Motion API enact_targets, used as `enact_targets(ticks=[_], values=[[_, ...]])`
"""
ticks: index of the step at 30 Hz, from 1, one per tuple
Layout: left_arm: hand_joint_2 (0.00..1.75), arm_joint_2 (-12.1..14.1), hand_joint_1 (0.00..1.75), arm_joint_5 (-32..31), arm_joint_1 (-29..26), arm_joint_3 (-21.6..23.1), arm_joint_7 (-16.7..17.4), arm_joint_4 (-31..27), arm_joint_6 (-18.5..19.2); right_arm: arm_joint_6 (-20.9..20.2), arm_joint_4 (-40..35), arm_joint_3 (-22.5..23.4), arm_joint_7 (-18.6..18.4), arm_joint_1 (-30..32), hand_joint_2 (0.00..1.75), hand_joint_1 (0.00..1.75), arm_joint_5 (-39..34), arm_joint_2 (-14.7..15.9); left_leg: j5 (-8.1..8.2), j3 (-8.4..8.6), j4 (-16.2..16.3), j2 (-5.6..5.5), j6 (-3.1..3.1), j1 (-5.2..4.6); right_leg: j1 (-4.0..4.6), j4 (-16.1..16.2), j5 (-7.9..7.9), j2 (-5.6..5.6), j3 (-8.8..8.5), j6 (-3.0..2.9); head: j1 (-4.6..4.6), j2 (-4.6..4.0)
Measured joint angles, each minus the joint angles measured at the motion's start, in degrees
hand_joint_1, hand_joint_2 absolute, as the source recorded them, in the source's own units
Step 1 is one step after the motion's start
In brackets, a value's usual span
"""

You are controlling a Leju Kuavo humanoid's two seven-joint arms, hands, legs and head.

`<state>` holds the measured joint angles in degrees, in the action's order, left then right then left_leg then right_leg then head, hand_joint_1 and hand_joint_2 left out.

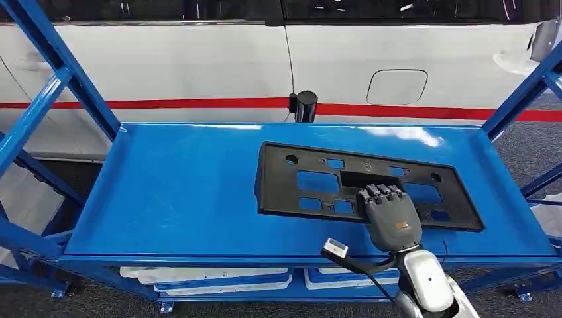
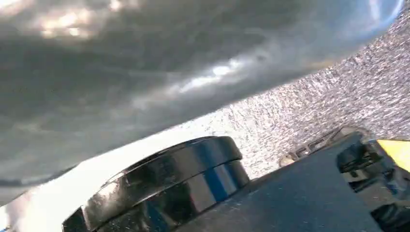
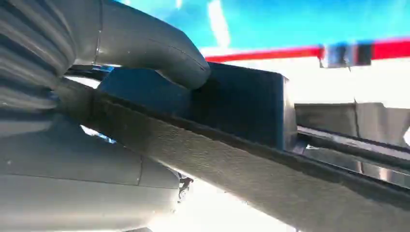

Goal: Take the parts from the cabinet and place them on the table.

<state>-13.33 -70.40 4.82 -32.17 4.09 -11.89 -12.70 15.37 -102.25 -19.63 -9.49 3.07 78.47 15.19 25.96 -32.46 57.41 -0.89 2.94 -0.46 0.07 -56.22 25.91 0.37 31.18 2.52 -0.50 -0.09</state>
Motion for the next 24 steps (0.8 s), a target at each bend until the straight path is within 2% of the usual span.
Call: enact_targets(ticks=[1, 2, 4, 5, 6, 7, 8, 9, 10, 11, 12, 14, 15, 16, 17, 18, 19, 21, 22, 24], values=[[0.00, -0.1, 0.00, 0.0, 0.0, -0.1, 0.0, 0.0, 0.0, 0.2, -1.1, -0.1, 0.0, 0.4, 1.75, 1.75, -0.2, 0.3, -0.27, 0.29, -0.4, 0.02, 0.17, 0.24, -0.31, -1.4, 0.64, -0.07, 0.84, -0.04, 0.07, 0.00], [0.00, -0.1, 0.00, 0.0, 0.0, -0.2, 0.0, 0.0, 0.0, 0.7, -2.1, -0.2, 0.0, 0.6, 1.75, 1.75, -0.3, 0.5, -0.38, 0.27, -0.5, 0.11, 0.44, 0.44, -0.31, -3.8, 1.95, -0.07, 2.10, -0.26, -0.11, 0.00], [0.00, -0.1, 0.00, 0.0, 0.0, -0.4, 0.0, 0.0, 0.0, 1.0, -3.5, -0.3, 0.1, 1.1, 1.75, 1.75, -0.6, 0.9, -0.33, 0.11, -0.5, 0.28, 0.44, 0.49, -0.56, -14.0, 6.12, -0.06, 7.33, -0.62, -0.24, 0.00], [0.00, -0.1, 0.00, 0.0, 0.0, -0.4, 0.0, 0.0, 0.0, 1.0, -4.0, -0.4, 0.2, 1.5, 1.75, 1.75, -0.6, 1.0, -0.32, 0.04, -0.5, 0.29, 0.44, 0.49, -0.74, -17.8, 7.16, -0.06, 9.41, -0.42, -0.26, 0.00], [0.00, -0.1, 0.00, 0.0, 0.0, -0.4, 0.0, 0.0, 0.0, 1.0, -4.3, -0.5, 0.2, 1.9, 1.75, 1.75, -0.7, 1.2, -0.28, 0.04, -0.5, 0.29, 0.39, 0.54, -1.01, -19.4, 7.02, -0.08, 10.42, 0.20, -0.24, 0.00], [0.00, -0.1, 0.00, 0.0, 0.0, -0.4, 0.0, 0.0, 0.0, 1.0, -4.7, -0.7, 0.2, 2.2, 1.75, 1.75, -0.7, 1.3, -0.21, 0.06, -0.5, 0.27, 0.26, 0.66, -1.31, -17.6, 5.73, -0.09, 9.76, 1.07, -0.24, 0.00], [0.00, -0.1, 0.00, 0.0, 0.0, -0.4, 0.0, 0.0, 0.0, 1.0, -5.0, -0.7, 0.2, 2.3, 1.75, 1.75, -0.7, 1.4, -0.15, 0.13, -0.4, 0.25, 0.12, 0.77, -1.55, -14.1, 3.97, -0.13, 8.17, 1.87, -0.28, 0.00], [0.00, -0.1, 0.00, 0.0, 0.0, -0.5, 0.0, 0.0, 0.0, 1.0, -5.3, -0.7, 0.2, 2.3, 1.75, 1.75, -0.7, 1.5, -0.19, 0.27, -0.3, 0.24, -0.27, 1.03, -1.99, -7.5, 1.30, -0.30, 4.88, 2.89, -0.22, 0.00], [0.00, -0.1, 0.00, 0.0, 0.0, -0.5, 0.0, 0.0, 0.0, 1.1, -5.6, -0.8, 0.2, 2.3, 1.75, 1.75, -0.7, 1.6, -0.04, 0.29, -0.1, 0.23, -0.58, 1.05, -2.33, -2.0, -0.37, -0.59, 2.03, 3.48, -0.31, 0.00], [0.00, 0.0, 0.00, 0.0, 0.0, -0.5, 0.0, 0.0, 0.0, 1.3, -5.6, -0.8, 0.3, 2.2, 1.75, 1.75, -0.7, 1.6, 0.11, 0.10, 0.0, 0.20, -1.04, 0.77, -2.04, -1.0, -0.62, -0.48, 0.63, 2.96, -0.61, 0.00], [0.00, -0.1, 0.00, 0.0, 0.0, -0.5, 0.0, 0.0, 0.0, 1.4, -5.8, -0.9, 0.4, 2.5, 1.75, 1.75, -0.7, 1.6, 0.03, 0.16, 0.0, 0.10, -1.42, 0.58, -1.76, -1.5, -1.27, 0.04, 1.30, 2.20, -0.52, 0.00], [0.00, -0.1, 0.00, 0.0, 0.0, -0.5, 0.0, 0.0, 0.0, 1.5, -5.9, -1.0, 0.7, 2.6, 1.75, 1.75, -0.8, 1.7, -0.03, 0.07, 0.4, 0.01, -1.86, 0.48, -1.81, -1.4, -0.69, 0.08, 1.57, 1.46, -0.33, 0.00], [0.00, 0.0, 0.00, 0.0, 0.0, -0.6, 0.0, 0.0, 0.0, 1.9, -6.0, -1.0, 1.1, 2.6, 1.75, 1.75, -0.9, 1.7, 0.08, 0.02, 0.5, -0.03, -2.10, 0.59, -1.91, -1.4, -0.71, 0.07, 1.69, 1.10, -0.20, 0.00], [0.00, 0.0, 0.00, 0.0, 0.0, -0.6, 0.0, 0.0, 0.0, 2.4, -6.5, -1.1, 1.4, 2.9, 1.75, 1.75, -0.9, 1.8, 0.75, -0.21, 1.0, 0.04, -2.48, 0.84, -2.38, -1.2, -0.89, 0.01, 1.73, 0.46, -0.15, 0.00], [0.00, 0.0, 0.00, 0.0, 0.0, -0.6, 0.0, 0.0, 0.0, 2.7, -7.1, -1.2, 1.5, 3.2, 1.75, 1.75, -0.7, 1.8, 2.73, -0.90, 2.9, 0.43, -2.65, 0.91, -2.20, -1.2, -0.95, -0.03, 1.80, 0.07, -0.06, 0.00], [0.00, 0.0, 0.00, 0.0, 0.0, -0.7, 0.0, 0.0, 0.0, 3.0, -7.6, -1.4, 1.5, 3.4, 1.75, 1.75, -0.6, 1.9, 5.56, -2.32, 6.7, 0.61, -2.81, 0.94, -2.09, -1.3, -1.10, -0.16, 1.97, -0.62, -0.02, 0.00], [0.00, 0.0, 0.00, 0.0, 0.0, -0.7, 0.0, 0.0, 0.0, 3.0, -7.7, -1.6, 1.5, 3.6, 1.75, 1.75, -0.5, 1.9, 8.30, -4.25, 11.5, 0.61, -2.94, 0.95, -1.87, -1.3, -1.25, -0.22, 2.20, -0.97, 0.02, 0.00], [0.00, 0.0, 0.00, 0.0, -0.1, -0.8, 0.0, 0.0, 0.0, 3.0, -7.9, -1.9, 1.5, 4.1, 1.75, 1.75, -0.2, 2.0, 10.75, -6.55, 18.0, 0.60, -3.03, 0.97, -1.47, -1.3, -1.52, -0.31, 2.68, -1.37, 0.00, 0.00], [0.00, 0.0, 0.00, 0.0, -0.1, -0.9, 0.0, 0.0, 0.0, 3.0, -8.0, -2.1, 1.5, 4.3, 1.75, 1.75, -0.1, 2.1, 10.26, -6.17, 17.9, 0.62, -2.98, 1.01, -1.38, -1.3, -1.68, -0.34, 2.85, -1.53, 0.00, 0.00], [0.00, 0.0, 0.00, 0.0, 0.0, -0.9, 0.0, 0.0, 0.0, 3.1, -8.2, -2.2, 1.5, 4.6, 1.75, 1.75, 0.2, 2.2, 6.82, -2.40, 12.3, 0.62, -2.61, 1.05, -1.29, -1.3, -1.99, -0.32, 3.14, -1.43, 0.00, 0.00]])
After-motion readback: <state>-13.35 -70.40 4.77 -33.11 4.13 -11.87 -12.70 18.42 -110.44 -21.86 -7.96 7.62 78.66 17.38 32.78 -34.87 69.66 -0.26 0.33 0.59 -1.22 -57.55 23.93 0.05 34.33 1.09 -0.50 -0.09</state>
